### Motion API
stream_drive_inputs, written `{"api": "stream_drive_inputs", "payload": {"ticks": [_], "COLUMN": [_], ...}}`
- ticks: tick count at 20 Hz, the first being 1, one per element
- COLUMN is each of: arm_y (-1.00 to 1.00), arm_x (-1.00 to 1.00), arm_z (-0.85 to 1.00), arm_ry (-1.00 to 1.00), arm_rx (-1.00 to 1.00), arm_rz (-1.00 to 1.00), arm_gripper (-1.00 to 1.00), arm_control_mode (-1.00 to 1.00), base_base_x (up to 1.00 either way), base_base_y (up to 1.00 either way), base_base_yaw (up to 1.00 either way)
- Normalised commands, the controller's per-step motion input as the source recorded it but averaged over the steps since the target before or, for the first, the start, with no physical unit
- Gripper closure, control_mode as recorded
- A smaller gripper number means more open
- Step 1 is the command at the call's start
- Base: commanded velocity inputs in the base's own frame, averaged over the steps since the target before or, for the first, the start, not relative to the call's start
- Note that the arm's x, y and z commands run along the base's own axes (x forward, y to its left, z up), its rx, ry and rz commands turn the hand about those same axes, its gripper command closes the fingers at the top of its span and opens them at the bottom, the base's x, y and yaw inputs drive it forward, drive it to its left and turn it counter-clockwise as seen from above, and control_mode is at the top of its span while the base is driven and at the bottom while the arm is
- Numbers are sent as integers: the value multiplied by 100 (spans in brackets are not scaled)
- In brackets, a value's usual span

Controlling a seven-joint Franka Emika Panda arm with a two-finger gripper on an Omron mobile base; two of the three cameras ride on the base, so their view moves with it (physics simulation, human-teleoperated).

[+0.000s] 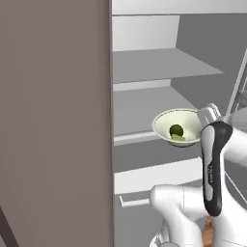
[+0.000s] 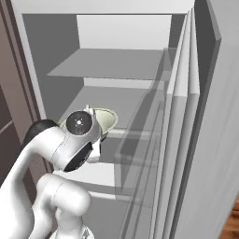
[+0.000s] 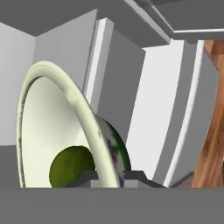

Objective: Place the bowl with the lemon wedge and lime on the second highest shelf of the fridge. Place the bowl with the steak and fish on the top shelf of the fridge.

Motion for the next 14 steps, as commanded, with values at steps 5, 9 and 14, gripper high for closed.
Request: {"api": "stream_drive_inputs", "payload": {"ticks": [5,9,14], "arm_y": [7,0,0], "arm_x": [83,71,64], "arm_z": [32,-12,-28], "arm_ry": [9,2,0], "arm_rx": [12,12,6], "arm_rz": [-20,-9,-3], "arm_gripper": [100,100,100], "arm_control_mode": [-100,-100,-100], "base_base_x": [0,0,0], "base_base_y": [0,0,0], "base_base_yaw": [0,0,0]}}
